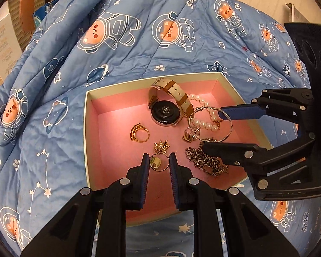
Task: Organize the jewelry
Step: 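Carry the small hoop with the left tool while the right tool carries the large hoop into the box, then open both tools in the box and withdraw them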
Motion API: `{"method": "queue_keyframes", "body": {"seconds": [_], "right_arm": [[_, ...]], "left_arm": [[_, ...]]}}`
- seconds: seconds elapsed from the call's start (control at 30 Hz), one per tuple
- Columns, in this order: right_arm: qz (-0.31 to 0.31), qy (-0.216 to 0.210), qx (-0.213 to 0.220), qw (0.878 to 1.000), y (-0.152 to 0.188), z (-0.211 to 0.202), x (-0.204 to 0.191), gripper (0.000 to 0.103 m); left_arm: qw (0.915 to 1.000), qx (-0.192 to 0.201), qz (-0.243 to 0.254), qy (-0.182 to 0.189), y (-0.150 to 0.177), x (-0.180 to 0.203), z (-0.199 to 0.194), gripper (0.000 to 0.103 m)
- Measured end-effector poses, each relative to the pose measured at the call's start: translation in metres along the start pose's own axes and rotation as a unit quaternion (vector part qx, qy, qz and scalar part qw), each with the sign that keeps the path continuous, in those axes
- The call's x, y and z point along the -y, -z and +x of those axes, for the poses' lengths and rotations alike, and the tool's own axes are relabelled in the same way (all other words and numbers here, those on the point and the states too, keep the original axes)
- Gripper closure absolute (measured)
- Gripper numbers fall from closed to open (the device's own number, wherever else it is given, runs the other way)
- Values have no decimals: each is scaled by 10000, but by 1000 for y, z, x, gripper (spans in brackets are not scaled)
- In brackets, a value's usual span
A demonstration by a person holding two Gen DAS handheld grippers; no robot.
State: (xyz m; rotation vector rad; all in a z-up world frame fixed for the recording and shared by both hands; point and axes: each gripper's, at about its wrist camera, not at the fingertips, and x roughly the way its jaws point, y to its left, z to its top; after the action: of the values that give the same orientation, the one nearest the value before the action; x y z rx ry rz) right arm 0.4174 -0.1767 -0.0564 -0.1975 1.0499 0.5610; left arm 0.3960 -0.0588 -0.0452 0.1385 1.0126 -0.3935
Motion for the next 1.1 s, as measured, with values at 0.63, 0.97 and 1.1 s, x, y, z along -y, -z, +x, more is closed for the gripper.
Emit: {"method": "queue_keyframes", "body": {"seconds": [0.63, 0.97, 1.1], "right_arm": [[-373, 3, -424, 9984, -2, 11, -7, 50], [-479, 126, -525, 9974, -7, 19, -7, 50], [-604, 176, -562, 9964, -6, 22, -10, 50]], "left_arm": [[9994, -252, 234, 5, -4, 3, 20, 85], [9996, -203, 180, -75, -6, -1, 19, 84], [9996, -209, 195, -59, -5, 0, 20, 84]]}}
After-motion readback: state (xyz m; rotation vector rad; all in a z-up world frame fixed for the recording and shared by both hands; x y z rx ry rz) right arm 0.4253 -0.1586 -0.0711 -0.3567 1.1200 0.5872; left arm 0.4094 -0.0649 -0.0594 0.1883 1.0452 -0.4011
